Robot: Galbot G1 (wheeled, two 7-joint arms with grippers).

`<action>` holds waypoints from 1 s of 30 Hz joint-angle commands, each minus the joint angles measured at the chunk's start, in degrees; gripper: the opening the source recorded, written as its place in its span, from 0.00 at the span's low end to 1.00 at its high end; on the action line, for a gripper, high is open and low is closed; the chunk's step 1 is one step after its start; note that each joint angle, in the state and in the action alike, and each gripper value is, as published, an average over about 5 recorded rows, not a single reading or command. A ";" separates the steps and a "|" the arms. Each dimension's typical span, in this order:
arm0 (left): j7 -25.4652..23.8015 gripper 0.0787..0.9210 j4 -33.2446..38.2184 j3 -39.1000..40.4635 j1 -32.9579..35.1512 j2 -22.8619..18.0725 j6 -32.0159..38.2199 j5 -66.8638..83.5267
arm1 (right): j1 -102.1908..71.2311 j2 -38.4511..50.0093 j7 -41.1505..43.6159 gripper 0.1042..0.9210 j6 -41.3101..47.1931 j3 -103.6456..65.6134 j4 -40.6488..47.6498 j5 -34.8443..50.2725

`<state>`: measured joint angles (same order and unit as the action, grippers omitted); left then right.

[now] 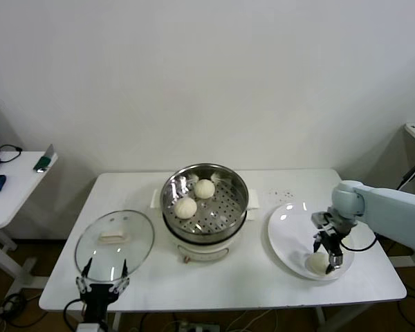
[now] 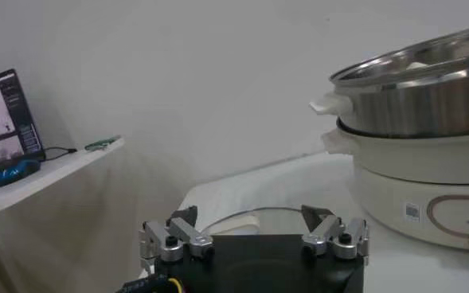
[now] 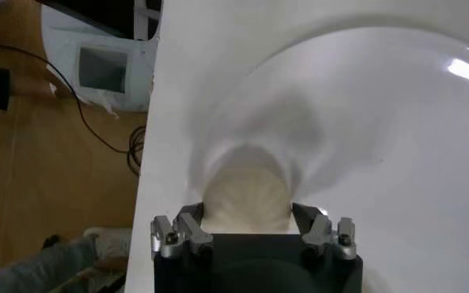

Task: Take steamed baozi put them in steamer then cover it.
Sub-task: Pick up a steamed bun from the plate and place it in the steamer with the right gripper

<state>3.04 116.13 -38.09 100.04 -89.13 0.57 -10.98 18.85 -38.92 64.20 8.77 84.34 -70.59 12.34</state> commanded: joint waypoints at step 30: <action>0.06 0.88 0.21 0.30 -0.05 0.10 -0.02 -0.43 | 28.11 -14.29 12.04 0.71 -28.64 2.37 1.18 -1.12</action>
<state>3.13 116.49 -37.83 99.93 -89.02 0.53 -11.33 34.33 -46.71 71.40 -7.46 86.06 -68.52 11.75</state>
